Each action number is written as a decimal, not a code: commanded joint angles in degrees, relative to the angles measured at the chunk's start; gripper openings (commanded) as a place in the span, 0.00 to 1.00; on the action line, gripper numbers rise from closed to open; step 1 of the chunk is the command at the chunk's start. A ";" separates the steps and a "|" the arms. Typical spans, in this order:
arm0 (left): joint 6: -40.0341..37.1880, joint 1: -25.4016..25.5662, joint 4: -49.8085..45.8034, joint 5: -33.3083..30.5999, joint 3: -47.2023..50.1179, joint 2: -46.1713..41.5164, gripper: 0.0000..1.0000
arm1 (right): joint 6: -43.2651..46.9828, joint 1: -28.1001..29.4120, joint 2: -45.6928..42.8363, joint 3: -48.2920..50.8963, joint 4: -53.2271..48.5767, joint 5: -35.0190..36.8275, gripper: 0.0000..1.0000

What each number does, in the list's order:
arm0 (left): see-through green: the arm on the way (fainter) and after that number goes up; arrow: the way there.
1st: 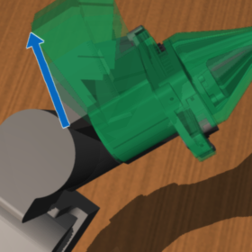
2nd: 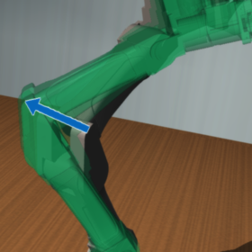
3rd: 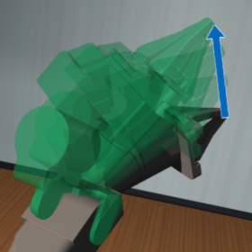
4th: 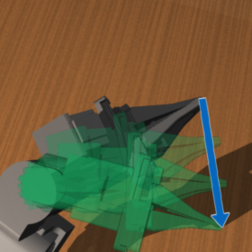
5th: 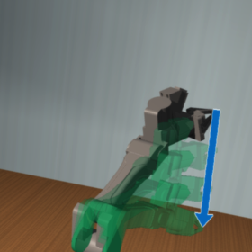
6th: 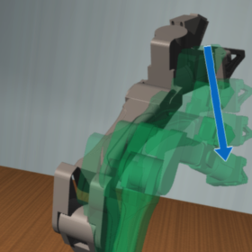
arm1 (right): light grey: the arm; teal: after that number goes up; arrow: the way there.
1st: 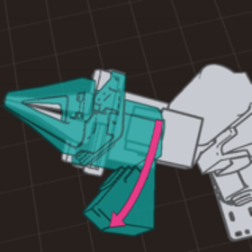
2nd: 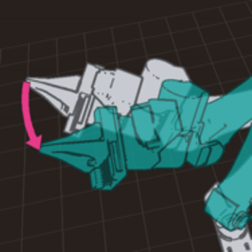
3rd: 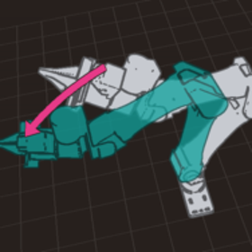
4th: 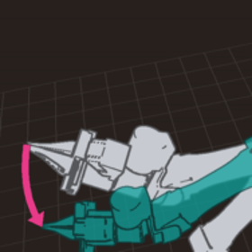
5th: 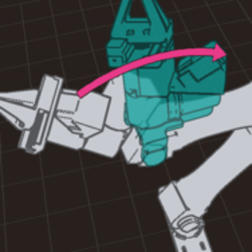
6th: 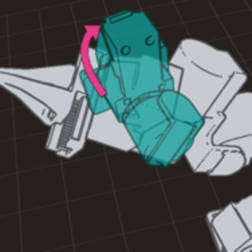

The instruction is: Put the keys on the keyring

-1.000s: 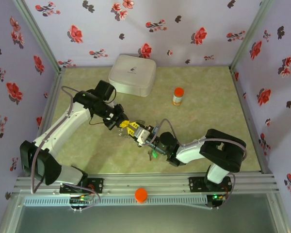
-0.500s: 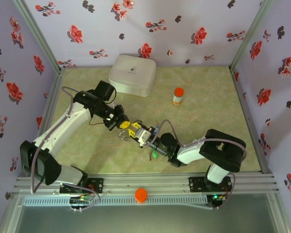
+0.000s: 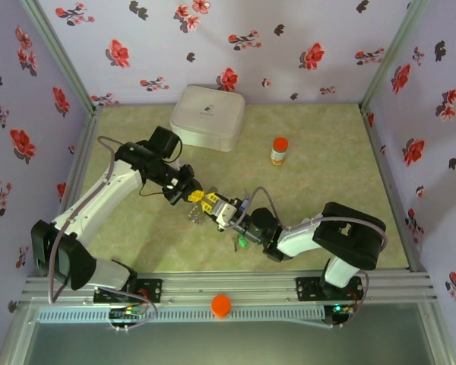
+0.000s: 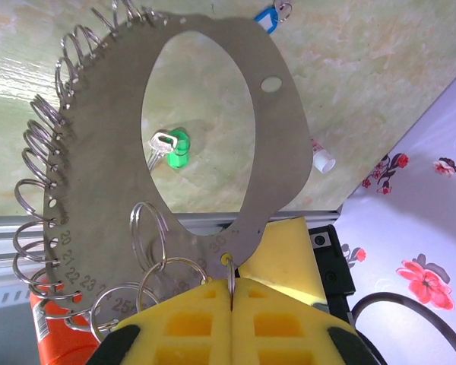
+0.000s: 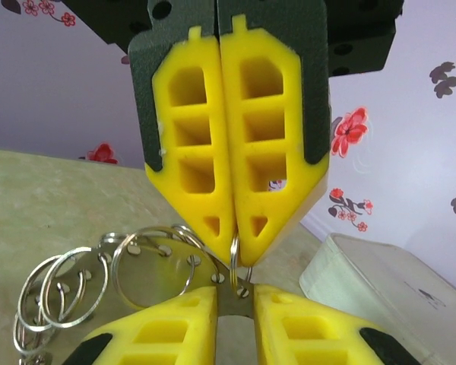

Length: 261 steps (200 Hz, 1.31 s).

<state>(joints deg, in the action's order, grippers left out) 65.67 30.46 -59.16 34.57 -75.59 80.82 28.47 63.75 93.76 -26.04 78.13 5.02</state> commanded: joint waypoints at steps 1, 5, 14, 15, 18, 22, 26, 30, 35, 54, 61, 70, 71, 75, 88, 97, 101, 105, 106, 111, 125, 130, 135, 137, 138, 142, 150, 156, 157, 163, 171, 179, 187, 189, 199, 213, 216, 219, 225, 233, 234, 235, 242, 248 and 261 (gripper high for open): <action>-0.55 -0.38 -0.27 2.18 0.12 -0.58 0.00 | -0.24 0.04 -1.53 -1.75 1.49 -1.49 0.21; -0.63 -0.39 -0.31 2.18 0.18 -0.57 0.00 | -0.25 0.00 -1.53 -1.69 1.44 -1.60 0.21; -0.70 -0.40 -0.39 2.19 0.25 -0.57 0.00 | -0.23 0.01 -1.72 -1.73 1.44 -1.63 0.20; -0.71 -0.40 -0.33 2.18 0.26 -0.57 0.00 | -0.24 -0.01 -1.73 -1.73 1.42 -1.61 0.20; -0.64 -0.40 -0.33 2.17 0.27 -0.57 0.00 | -0.19 -0.01 -1.73 -1.77 1.41 -1.60 0.21; -0.60 -0.36 -0.34 2.17 0.34 -0.58 0.00 | -0.19 0.04 -1.76 -1.73 1.44 -1.67 0.21; -0.58 -0.40 -0.35 2.18 0.42 -0.59 0.00 | -0.25 0.03 -1.86 -1.78 1.50 -1.72 0.20; -0.53 -0.40 -0.26 2.22 0.45 -0.57 0.00 | -0.20 0.04 -1.93 -1.73 1.46 -1.68 0.20; -0.54 -0.40 -0.18 2.26 0.54 -0.57 0.00 | -0.11 -0.02 -2.00 -1.73 1.41 -1.68 0.20; -0.45 -0.35 -0.17 2.26 0.53 -0.66 0.00 | -0.09 -0.02 -1.99 -1.76 1.41 -1.66 0.16; -0.37 -0.38 -0.17 2.27 0.53 -0.66 0.00 | -0.10 -0.02 -1.95 -1.73 1.44 -1.59 0.14; -0.23 -0.40 -0.14 2.35 0.61 -0.75 0.00 | -0.09 -0.03 -1.99 -1.73 1.43 -1.59 0.11; -0.21 -0.40 -0.11 2.35 0.62 -0.75 0.00 | -0.13 0.02 -2.04 -1.73 1.46 -1.63 0.11; -0.23 -0.40 0.00 2.35 0.69 -0.82 0.00 | -0.15 0.00 -2.08 -1.73 1.48 -1.59 0.09; 0.00 -0.57 1.17 2.20 1.34 -1.46 0.00 | -0.36 0.00 -2.47 -1.56 1.47 -1.59 0.03; 0.45 -1.18 2.78 2.17 2.10 -2.28 0.12 | -0.69 0.04 -2.89 -1.23 1.33 -1.74 0.00; 0.51 -1.46 3.64 2.17 2.39 -2.70 0.23 | -0.92 -0.09 -3.15 -0.99 1.35 -1.87 0.00; 0.56 -1.86 4.50 1.94 2.69 -3.21 0.33 | -1.28 -0.07 -3.35 -0.72 1.33 -1.93 0.00; 0.58 -1.96 4.62 1.84 2.75 -3.34 0.36 | -1.34 -0.05 -3.42 -0.70 1.33 -1.98 0.00; 0.61 -2.55 5.40 0.93 2.82 -4.00 0.44 | -1.76 -0.17 -3.72 -0.32 1.28 -2.03 0.00; -1.13 -4.21 9.52 -2.27 2.90 -6.44 0.57 | -3.38 -0.50 -4.62 0.71 1.25 -2.03 0.00; -3.04 -4.84 11.98 -2.88 2.97 -7.27 0.61 | -4.18 -0.70 -5.14 1.09 0.93 -2.18 0.00; -5.84 -5.44 14.20 -3.34 2.72 -7.93 0.64 | -4.92 -0.88 -5.72 1.36 0.11 -2.28 0.00; -7.05 -5.68 14.80 -3.65 2.60 -8.08 0.66 | -5.22 -0.94 -6.03 1.35 -0.34 -2.33 0.00; -7.88 -5.76 15.14 -3.90 2.40 -8.11 0.66 | -5.42 -0.97 -6.12 1.35 -0.65 -2.36 0.00; -10.51 -6.09 15.42 -5.26 1.56 -8.26 0.68 | -6.09 -1.07 -6.81 1.47 -1.99 -2.45 0.00; -17.09 -6.26 14.55 -9.88 -0.20 -8.67 0.69 | -7.21 -1.32 -8.52 1.15 -5.94 -2.55 0.00; -21.46 -6.21 15.02 -12.72 -0.68 -9.25 0.69 | -7.85 -1.33 -10.02 0.81 -9.43 -2.67 0.00; -22.16 -6.25 15.25 -13.10 -0.65 -9.39 0.69 | -7.92 -1.38 -10.32 0.68 -10.25 -2.70 0.00; -25.48 -6.29 16.96 -14.64 0.03 -10.35 0.69 | -8.42 -1.43 -11.93 0.05 -14.59 -2.96 0.00; -30.09 -6.27 20.27 -16.30 1.70 -12.19 0.70 | -8.73 -1.51 -14.55 -1.11 -21.31 -3.33 0.00; -33.81 -6.28 24.58 -17.11 4.48 -14.20 0.70 | -9.34 -1.58 -17.30 -2.80 -29.34 -3.55 0.00; -38.37 -6.23 29.48 -17.11 7.49 -16.42 0.70 | -9.87 -1.83 -20.01 -4.76 -37.86 -4.09 0.00; -39.33 -6.27 30.84 -17.08 8.32 -16.93 0.70 | -10.02 -1.90 -20.34 -5.39 -39.94 -4.24 0.00; -45.89 -6.26 36.40 -17.23 12.26 -19.47 0.70 | -10.66 -2.21 -22.43 -7.72 -48.19 -4.66 0.00; -54.82 -6.16 44.41 -17.08 18.43 -22.63 0.68 | -11.86 -2.89 -24.52 -9.63 -55.00 -5.45 0.00; -56.45 -6.15 45.89 -16.86 19.66 -23.16 0.68 | -12.19 -3.11 -24.90 -9.96 -56.24 -5.69 0.00; -58.13 -6.13 47.65 -16.66 20.59 -23.69 0.68 | -12.63 -3.28 -25.18 -10.85 -58.11 -5.91 0.00; -61.73 -6.28 49.94 -16.00 22.86 -24.44 0.67 | -13.60 -3.66 -25.68 -12.82 -62.58 -6.56 0.00; -67.82 -6.29 52.01 -14.67 25.05 -25.29 0.64 | -14.94 -4.41 -25.97 -16.14 -69.17 -7.78 0.00; -68.41 -6.29 52.16 -14.46 25.14 -25.37 0.64 | -15.11 -4.50 -25.93 -16.58 -69.96 -7.94 0.00; -68.71 -6.24 52.36 -14.32 25.36 -25.41 0.64 | -15.24 -4.55 -25.92 -17.02 -70.70 -8.10 0.00; -73.31 -6.26 53.27 -13.16 26.98 -25.99 0.61 | -15.99 -5.05 -25.52 -20.18 -77.62 -8.97 0.00; -76.88 -6.28 53.89 -11.74 28.23 -26.55 0.60 | -16.24 -5.26 -25.01 -22.97 -82.11 -9.47 0.00; -82.83 -6.19 56.85 -8.75 31.26 -27.74 0.58 | -16.09 -5.41 -23.54 -28.41 -93.29 -10.10 0.00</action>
<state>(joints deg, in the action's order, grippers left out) 3.33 24.36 -13.26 20.84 -48.56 55.42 15.33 59.09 69.32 -45.36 9.67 -1.87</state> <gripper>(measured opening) 0.593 0.065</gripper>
